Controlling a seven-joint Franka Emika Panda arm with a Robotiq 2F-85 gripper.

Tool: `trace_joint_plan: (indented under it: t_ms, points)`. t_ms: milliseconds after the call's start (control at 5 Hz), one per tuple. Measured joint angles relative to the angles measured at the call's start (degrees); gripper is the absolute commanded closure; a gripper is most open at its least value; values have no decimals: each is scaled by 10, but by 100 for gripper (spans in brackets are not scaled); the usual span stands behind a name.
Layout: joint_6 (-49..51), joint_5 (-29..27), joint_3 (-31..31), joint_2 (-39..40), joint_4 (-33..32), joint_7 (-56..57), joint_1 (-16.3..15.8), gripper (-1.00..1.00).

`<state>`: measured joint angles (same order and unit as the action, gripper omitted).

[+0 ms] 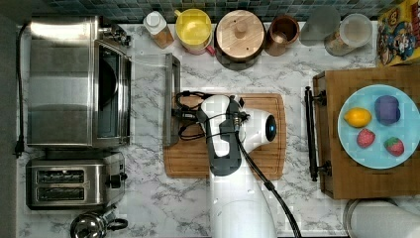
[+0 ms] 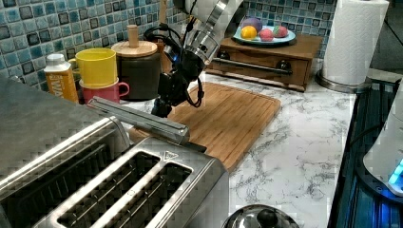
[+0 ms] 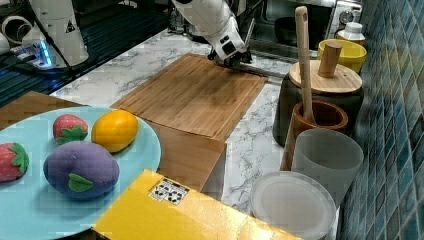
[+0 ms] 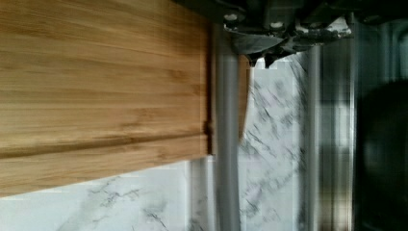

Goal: Close the oven.

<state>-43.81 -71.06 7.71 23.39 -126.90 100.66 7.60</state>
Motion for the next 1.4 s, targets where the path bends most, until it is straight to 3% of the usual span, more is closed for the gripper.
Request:
trace_joint_plan:
  t_ms: [1000,1400]
  points:
    - [-10,-18,16,26,21,-2,-4,100]
    - [-25,37,22,-9,17,-105,-14,100]
